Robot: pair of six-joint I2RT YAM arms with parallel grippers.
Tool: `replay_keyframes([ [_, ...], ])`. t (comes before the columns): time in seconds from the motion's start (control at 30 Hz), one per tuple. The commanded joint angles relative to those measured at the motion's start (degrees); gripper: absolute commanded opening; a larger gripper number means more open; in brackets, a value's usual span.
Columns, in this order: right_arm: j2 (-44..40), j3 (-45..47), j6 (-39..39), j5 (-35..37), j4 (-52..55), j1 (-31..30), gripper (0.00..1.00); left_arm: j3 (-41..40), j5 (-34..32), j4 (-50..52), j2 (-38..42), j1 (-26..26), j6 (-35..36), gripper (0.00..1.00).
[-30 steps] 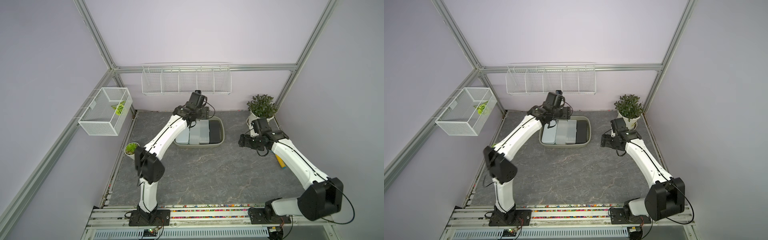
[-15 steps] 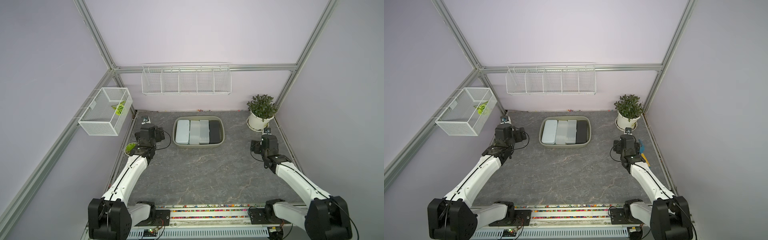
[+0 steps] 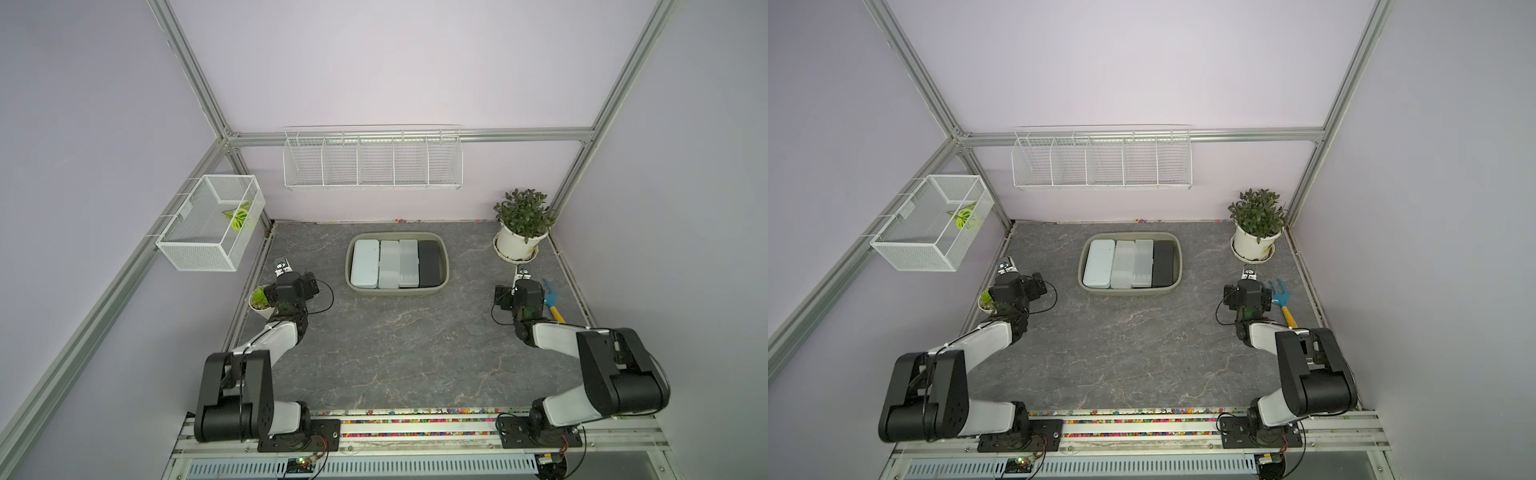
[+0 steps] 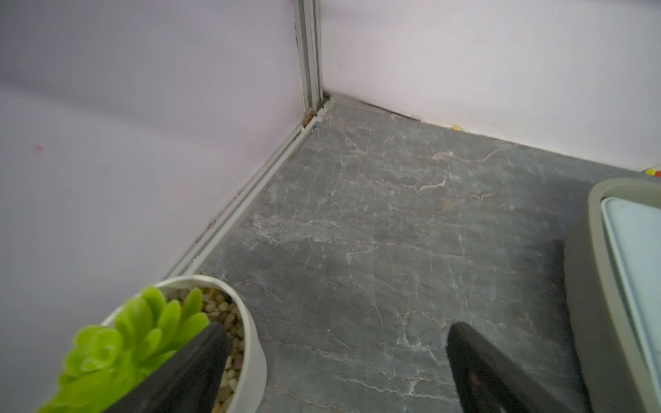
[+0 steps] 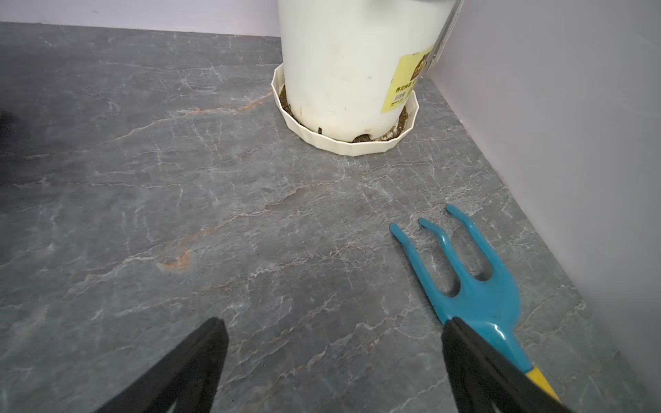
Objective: Put the pencil case into the storage box
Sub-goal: Reset both arms
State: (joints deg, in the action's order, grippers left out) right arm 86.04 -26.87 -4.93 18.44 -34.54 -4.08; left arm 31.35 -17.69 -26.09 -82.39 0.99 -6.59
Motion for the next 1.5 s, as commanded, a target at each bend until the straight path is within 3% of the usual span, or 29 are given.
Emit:
replay_keyframes([
  [0.0, 0.6, 3.2, -0.2, -3.5, -10.5, 1.4, 0.97, -4.7, 2.4, -16.1, -3.5, -0.2, 0.4, 1.0],
  [0.1, 0.3, 2.9, -0.3, -3.6, -9.4, 1.4, 0.98, -7.4, 3.8, -18.4, -2.0, -0.4, -0.1, 1.0],
  [0.23, 0.3, 2.9, 0.1, -3.6, -9.1, 1.2, 0.98, -12.0, 5.0, -29.7, -4.8, -0.1, 2.0, 1.0],
  [0.3, 0.1, 3.1, 1.0, -4.6, -9.5, 1.2, 0.98, -10.9, 4.9, -25.4, -3.6, -0.2, 1.0, 1.0],
  [1.47, 0.2, 3.0, 0.9, -4.5, -9.4, 1.2, 0.98, -11.2, 4.9, -26.4, -3.8, -0.1, 1.1, 1.0],
])
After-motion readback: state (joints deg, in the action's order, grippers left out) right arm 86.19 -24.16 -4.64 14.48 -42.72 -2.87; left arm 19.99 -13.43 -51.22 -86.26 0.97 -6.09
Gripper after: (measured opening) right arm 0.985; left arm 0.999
